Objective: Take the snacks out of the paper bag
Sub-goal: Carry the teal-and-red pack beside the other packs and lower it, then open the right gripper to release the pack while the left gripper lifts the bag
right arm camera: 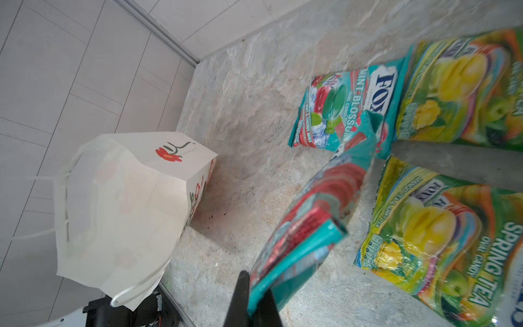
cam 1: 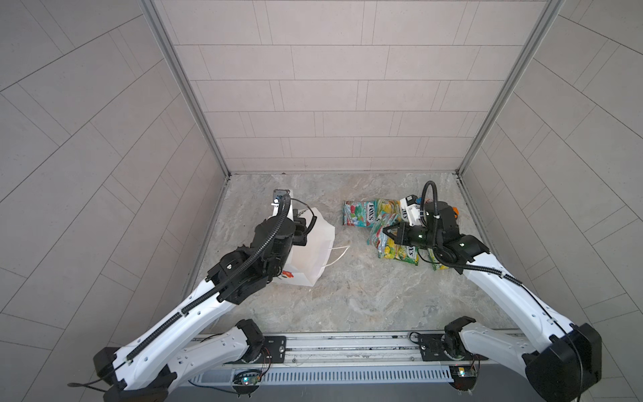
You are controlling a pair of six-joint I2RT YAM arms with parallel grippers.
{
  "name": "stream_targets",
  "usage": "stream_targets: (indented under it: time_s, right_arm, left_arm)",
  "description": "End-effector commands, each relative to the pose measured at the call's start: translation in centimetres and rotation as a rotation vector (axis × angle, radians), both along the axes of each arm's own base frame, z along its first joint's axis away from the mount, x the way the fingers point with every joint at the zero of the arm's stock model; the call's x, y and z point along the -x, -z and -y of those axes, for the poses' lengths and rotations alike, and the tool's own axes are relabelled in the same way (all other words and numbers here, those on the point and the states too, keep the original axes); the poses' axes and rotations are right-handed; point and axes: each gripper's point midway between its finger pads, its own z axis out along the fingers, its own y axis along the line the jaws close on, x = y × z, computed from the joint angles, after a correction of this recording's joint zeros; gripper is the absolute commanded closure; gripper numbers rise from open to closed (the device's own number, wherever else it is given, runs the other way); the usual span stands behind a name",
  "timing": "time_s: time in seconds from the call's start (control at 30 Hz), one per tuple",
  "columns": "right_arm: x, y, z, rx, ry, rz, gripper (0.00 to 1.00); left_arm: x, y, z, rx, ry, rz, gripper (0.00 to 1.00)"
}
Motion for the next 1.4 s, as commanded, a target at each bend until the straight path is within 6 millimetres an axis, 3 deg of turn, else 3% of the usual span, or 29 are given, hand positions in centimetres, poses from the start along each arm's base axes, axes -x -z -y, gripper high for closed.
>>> stream_targets:
  time_s: [0.0,0.37,0.53,0.73,1.03,1.23,1.37]
  right_arm:
    - [-0.9,-1.0,-2.5,-0.103,-0.102,0.049,1.0]
    - [-3.2,1.1,-8.7,-0.278,-0.262,-0.036,1.0]
    - [-3.8,4.1,-9.6,-0.29,-0.277,-0.118,1.0]
    - [-3.5,9.4,-7.9,-0.14,-0.288,-0.235,1.0]
    - [-4.2,13.5,-2.9,0.054,-0.208,-0.301,1.0]
    - [-3.8,15.3,-0.9,0.232,-0.215,-0.39,0.71]
    - [-4.2,14.3,0.8,0.317,-0.151,-0.346,0.52]
  left_arm:
    - [0.4,-1.8,-0.2,0.068,0.016,0.026,1.0]
    - [0.5,-2.2,-0.3,0.095,0.015,0.03,1.0]
    - [0.4,-2.3,-0.3,0.095,0.014,0.03,1.0]
    - [0.2,-2.2,0.0,0.101,0.018,0.026,1.0]
    - [0.2,-2.3,-0.1,0.102,0.013,0.029,1.0]
    - [-0.2,-2.1,0.4,0.11,0.021,0.02,1.0]
    - [-0.8,-2.2,1.2,0.134,0.037,0.015,1.0]
